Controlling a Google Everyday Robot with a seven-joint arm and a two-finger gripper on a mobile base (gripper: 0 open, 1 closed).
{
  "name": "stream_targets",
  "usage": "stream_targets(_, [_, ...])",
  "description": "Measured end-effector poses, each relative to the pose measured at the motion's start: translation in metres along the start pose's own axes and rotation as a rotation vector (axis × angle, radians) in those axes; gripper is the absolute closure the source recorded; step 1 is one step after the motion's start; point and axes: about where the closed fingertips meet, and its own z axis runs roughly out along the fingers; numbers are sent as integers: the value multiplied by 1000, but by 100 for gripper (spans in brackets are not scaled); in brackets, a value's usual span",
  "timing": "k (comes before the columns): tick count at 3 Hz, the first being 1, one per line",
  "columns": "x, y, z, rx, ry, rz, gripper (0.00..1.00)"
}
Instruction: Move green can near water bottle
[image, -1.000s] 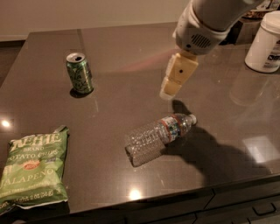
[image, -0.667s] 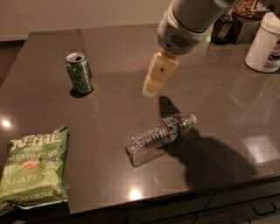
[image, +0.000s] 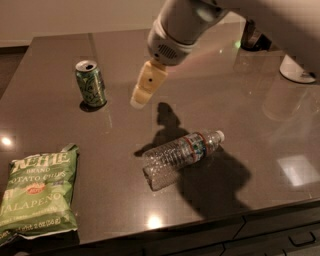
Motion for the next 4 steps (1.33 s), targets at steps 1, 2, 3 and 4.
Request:
stream_targets(1, [-29,3,30,-15,-32,19,0])
stream_targets(2, [-56,3,60,-24,-52,63,0])
stream_targets(3, [-78,-4,85,-20,-62,113,0])
stream_targets(4, [-92,-12,105,-9,-65,153,0])
